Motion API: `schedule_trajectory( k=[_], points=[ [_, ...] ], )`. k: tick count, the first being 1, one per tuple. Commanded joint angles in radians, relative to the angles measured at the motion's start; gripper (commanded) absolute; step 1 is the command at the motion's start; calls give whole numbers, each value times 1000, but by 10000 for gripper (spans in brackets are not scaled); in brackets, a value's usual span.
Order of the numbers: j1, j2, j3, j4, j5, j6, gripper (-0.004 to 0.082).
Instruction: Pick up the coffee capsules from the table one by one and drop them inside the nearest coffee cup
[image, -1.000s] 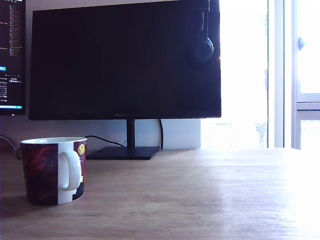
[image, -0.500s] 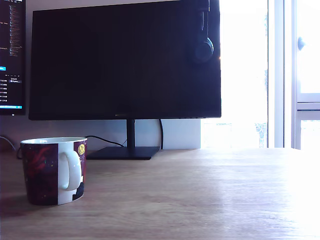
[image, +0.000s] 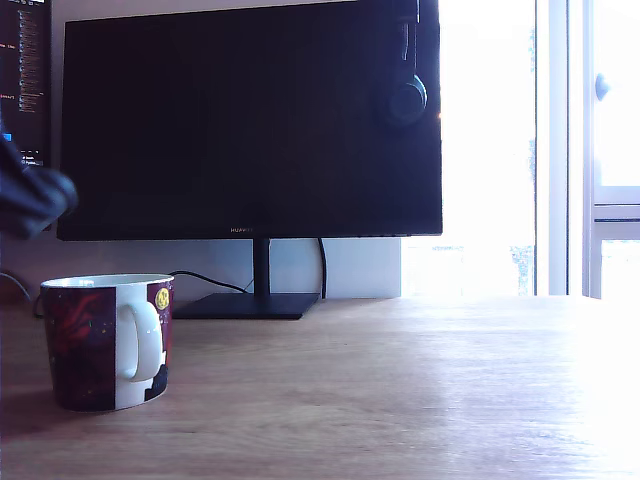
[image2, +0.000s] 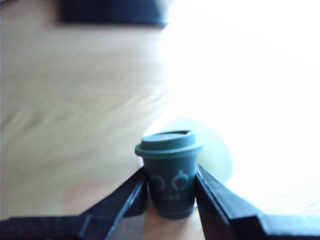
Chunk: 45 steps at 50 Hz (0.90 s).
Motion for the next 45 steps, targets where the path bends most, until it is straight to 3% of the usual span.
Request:
schedule_trajectory(
  k=[1,21,28,43,45],
  points=[
    [-14,-1,2,13,0,21,54],
    [-68,108,33,16,-3,24,54],
    [-90,178,103,-5,-27,25,51],
    [-101,375,301,-238,-41,52,51],
    [-102,405,326,-266,-41,71,51]
  ],
)
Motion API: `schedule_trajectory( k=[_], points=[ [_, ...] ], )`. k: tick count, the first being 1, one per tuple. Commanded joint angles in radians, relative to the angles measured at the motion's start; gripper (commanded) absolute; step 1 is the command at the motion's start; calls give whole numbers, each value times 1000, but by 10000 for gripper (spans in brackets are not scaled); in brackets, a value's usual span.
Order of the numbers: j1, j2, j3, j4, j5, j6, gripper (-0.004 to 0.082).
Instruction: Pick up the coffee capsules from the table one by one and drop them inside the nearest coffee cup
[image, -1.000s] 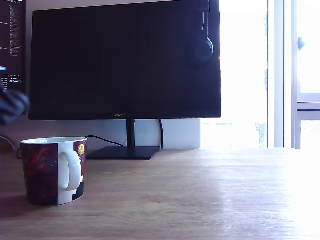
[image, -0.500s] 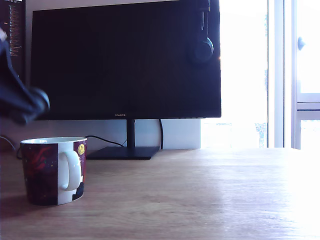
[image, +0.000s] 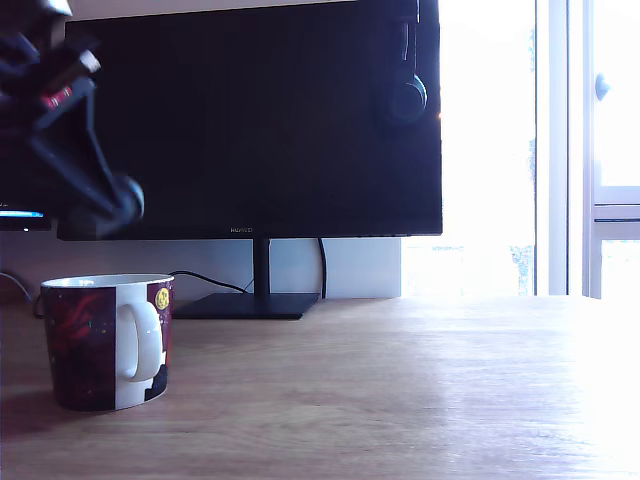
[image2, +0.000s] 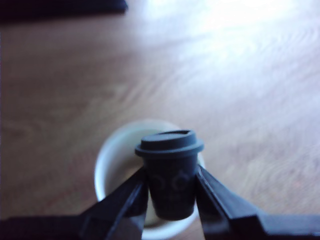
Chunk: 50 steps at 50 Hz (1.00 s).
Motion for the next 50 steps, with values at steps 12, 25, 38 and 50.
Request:
schedule_trajectory(
  k=[12,25,38,50],
  points=[
    [-20,127,95,-80,-21,44,51],
    [-27,134,104,-98,-36,45,52],
    [-26,134,104,-98,-36,43,52],
    [-26,134,104,-94,-36,42,59]
  ],
)
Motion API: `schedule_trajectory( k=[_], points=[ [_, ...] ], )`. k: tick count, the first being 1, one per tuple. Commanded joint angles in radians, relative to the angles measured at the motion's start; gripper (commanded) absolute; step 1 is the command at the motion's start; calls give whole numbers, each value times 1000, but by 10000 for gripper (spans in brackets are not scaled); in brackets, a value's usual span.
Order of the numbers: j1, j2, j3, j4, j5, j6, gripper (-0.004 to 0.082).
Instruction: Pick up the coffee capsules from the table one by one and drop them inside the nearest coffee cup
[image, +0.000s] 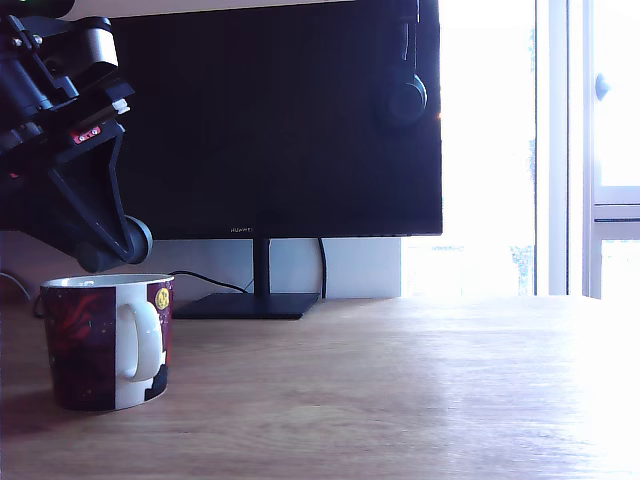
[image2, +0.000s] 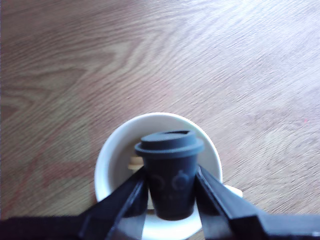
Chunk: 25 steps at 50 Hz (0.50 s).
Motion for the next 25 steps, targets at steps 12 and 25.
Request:
schedule_trajectory(
  k=[12,25],
  points=[
    [-5,11,5,10,-1,4,236],
    [-5,10,5,16,34,-15,765]
  ],
)
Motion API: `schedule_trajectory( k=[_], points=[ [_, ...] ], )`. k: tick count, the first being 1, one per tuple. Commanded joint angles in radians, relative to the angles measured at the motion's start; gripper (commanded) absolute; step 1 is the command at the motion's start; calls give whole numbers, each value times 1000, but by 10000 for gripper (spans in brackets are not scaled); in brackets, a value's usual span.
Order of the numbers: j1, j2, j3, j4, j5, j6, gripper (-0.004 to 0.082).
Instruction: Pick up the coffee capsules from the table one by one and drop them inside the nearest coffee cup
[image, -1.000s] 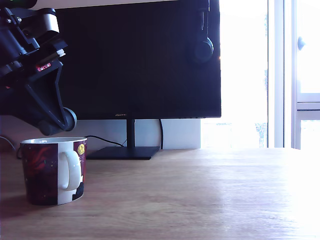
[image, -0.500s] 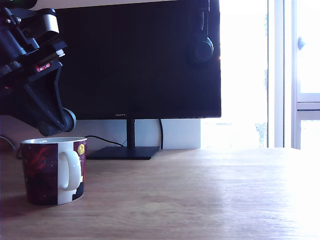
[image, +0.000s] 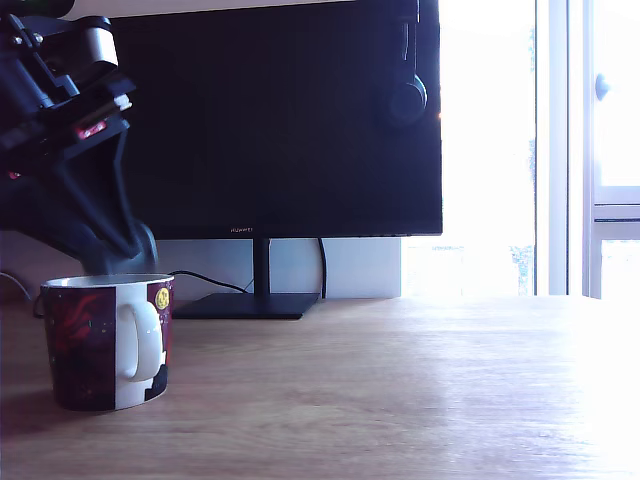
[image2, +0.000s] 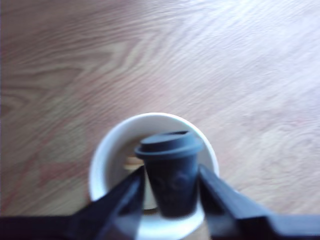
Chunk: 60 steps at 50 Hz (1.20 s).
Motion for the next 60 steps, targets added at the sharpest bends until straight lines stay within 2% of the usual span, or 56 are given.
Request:
schedule_trajectory(
  k=[1,17,18,23,27,30,34,37,45,60],
  points=[
    [-4,10,5,15,2,0,765],
    [-4,6,6,37,2,1,756],
    [-4,3,6,37,2,14,751],
    [-4,-4,6,39,2,27,671],
    [-4,-10,6,37,2,38,532],
    [-4,-14,6,37,2,53,382],
    [-4,-19,6,46,2,72,118],
    [-4,-24,6,62,2,92,-25],
    [-4,-39,3,142,0,127,-16],
    [6,-153,-83,362,-14,130,-16]
  ],
)
